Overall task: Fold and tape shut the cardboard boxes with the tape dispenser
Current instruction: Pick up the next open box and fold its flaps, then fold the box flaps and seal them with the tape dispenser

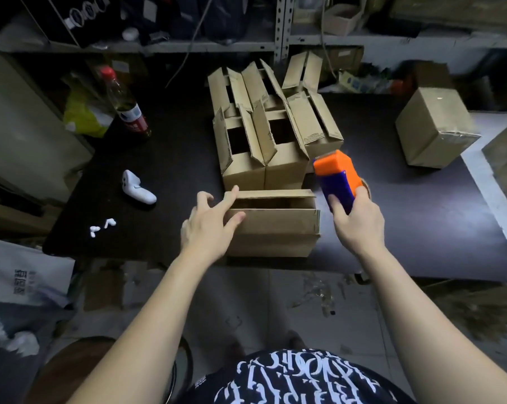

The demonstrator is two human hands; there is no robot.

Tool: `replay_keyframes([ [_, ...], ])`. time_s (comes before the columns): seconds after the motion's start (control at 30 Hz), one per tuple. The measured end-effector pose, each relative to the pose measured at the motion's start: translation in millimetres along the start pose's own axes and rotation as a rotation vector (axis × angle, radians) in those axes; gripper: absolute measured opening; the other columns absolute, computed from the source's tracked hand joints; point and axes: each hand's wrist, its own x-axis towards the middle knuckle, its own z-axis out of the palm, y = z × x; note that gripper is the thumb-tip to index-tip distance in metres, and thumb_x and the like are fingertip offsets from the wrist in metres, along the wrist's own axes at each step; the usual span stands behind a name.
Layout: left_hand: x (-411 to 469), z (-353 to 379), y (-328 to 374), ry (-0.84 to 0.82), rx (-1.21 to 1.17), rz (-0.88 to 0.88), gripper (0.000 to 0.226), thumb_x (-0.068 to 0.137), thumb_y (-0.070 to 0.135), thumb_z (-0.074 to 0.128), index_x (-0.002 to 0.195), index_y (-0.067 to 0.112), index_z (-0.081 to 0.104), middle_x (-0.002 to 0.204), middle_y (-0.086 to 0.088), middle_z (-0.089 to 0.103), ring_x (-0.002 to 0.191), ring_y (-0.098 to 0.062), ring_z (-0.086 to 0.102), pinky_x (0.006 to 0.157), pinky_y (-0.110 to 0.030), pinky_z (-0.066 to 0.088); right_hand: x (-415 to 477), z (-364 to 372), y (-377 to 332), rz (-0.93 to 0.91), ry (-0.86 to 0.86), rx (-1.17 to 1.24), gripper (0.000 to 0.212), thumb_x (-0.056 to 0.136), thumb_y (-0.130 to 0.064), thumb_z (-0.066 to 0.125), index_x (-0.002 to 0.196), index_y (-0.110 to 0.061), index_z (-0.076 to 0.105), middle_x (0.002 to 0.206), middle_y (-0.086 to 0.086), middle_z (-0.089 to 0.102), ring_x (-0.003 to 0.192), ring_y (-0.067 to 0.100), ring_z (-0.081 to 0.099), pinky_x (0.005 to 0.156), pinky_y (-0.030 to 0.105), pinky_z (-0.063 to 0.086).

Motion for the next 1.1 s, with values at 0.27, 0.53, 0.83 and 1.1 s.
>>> replay_keyframes([
  [0.27, 13.4, -71.9, 43.1, 0.107, -0.758, 0.375, 0.038, 0.109, 0.024, 0.05, 0.146, 0.024, 0.056, 0.135, 0.008, 0.059, 0.128, -0.006, 0.054, 0.104, -0.029, 0.048, -25.2, -16.2, -43.7, -0.587, 0.242, 0.218, 0.038, 0.087, -0.046, 0.061, 0.083, -0.01, 0.048, 0.074, -0.006, 0.048, 0.064, 0.019, 0.043, 0.055, 0.023, 0.031],
  [0.53, 18.4, -111.6, 55.0, -0.32, -0.87, 0.465, 0.032, 0.096, 0.036, 0.062, 0.121, 0.021, 0.075, 0.117, 0.005, 0.076, 0.118, -0.013, 0.067, 0.095, -0.039, 0.056, -36.2, -18.7, -42.2, -0.699, 0.254, 0.265, 0.041, 0.084, -0.041, 0.069, 0.079, -0.003, 0.054, 0.073, 0.004, 0.058, 0.066, 0.019, 0.046, 0.061, 0.023, 0.035],
  [0.83, 14.7, -111.9, 66.8, -0.234, -0.749, 0.569, 0.014, 0.099, 0.023, 0.067, 0.096, 0.013, 0.077, 0.091, 0.003, 0.074, 0.094, -0.011, 0.07, 0.076, -0.023, 0.056, -50.6, -19.1, -39.4, -0.683, 0.248, 0.268, 0.038, 0.081, -0.041, 0.068, 0.08, -0.005, 0.056, 0.072, -0.001, 0.058, 0.064, 0.018, 0.047, 0.06, 0.023, 0.036],
  [1.1, 5.6, -90.3, 68.1, -0.077, -0.775, 0.392, 0.022, 0.089, 0.038, 0.073, 0.094, 0.017, 0.077, 0.09, 0.003, 0.076, 0.091, -0.009, 0.072, 0.072, -0.02, 0.058, -52.9, -20.4, -40.0, -0.618, 0.235, 0.201, 0.053, 0.076, -0.057, 0.076, 0.09, -0.009, 0.061, 0.075, -0.007, 0.062, 0.062, 0.01, 0.049, 0.059, 0.012, 0.037],
])
